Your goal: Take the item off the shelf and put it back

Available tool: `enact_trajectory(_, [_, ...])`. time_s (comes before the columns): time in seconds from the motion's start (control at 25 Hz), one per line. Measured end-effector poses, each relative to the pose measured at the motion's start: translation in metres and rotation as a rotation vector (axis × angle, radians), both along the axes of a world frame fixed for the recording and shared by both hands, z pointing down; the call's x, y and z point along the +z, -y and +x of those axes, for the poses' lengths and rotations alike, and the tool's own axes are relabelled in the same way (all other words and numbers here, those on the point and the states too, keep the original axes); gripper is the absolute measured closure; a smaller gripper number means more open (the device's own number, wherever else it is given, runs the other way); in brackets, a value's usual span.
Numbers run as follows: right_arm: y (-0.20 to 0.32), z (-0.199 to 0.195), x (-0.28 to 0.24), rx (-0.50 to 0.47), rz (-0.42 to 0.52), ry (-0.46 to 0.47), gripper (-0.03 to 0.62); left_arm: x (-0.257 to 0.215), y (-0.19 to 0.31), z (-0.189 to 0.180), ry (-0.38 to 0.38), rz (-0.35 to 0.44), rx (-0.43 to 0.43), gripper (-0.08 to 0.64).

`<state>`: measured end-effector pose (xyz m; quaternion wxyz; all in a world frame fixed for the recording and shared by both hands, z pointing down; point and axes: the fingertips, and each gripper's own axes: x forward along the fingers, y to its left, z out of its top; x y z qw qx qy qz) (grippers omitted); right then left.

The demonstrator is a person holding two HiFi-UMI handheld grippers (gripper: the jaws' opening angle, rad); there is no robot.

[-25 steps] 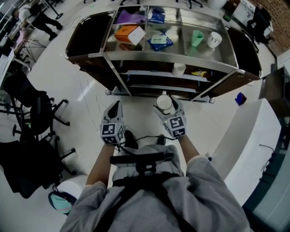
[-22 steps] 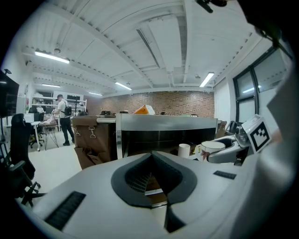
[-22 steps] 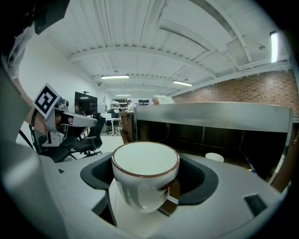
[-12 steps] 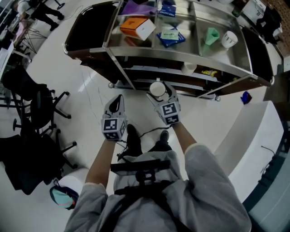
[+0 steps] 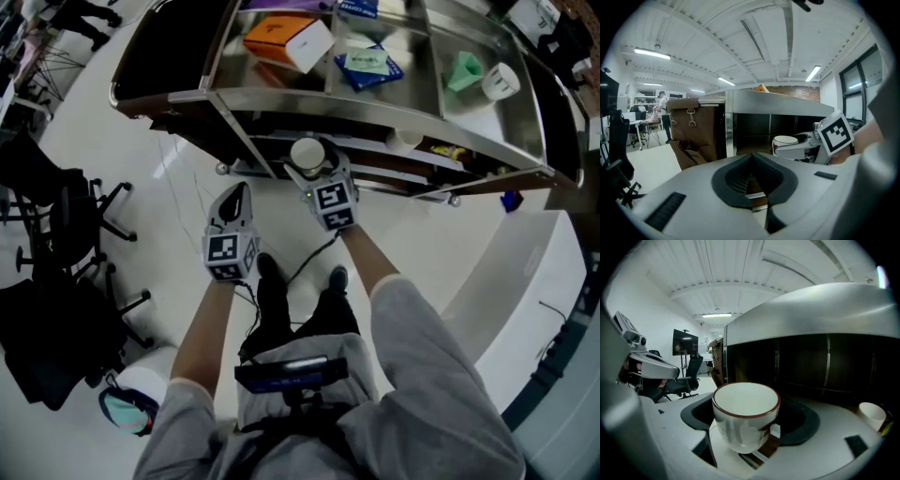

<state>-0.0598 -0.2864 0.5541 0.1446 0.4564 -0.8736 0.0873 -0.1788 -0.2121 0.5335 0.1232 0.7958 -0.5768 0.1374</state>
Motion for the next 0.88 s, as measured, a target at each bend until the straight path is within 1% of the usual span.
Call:
enact_trajectory(0.28, [0.047,-0.02,0.021,-0.005,0.026,-0.024,0.189,0.023,0.036,-0.001,-0.004,0.023,0.005,0.554])
enact_trajectory(0.6, [0.087,-0.03,0.035,0.028,0.046,-0.006,0.189,0.041,0.063,-0.003,-0.013,0.033,-0.012,0.554])
enact_trajectory(0.88, [0.109,-0.035,0.038,0.041,0.062,0.005,0.189,0.05,0.075,-0.007,-0.007,0.039,-0.017,0.554])
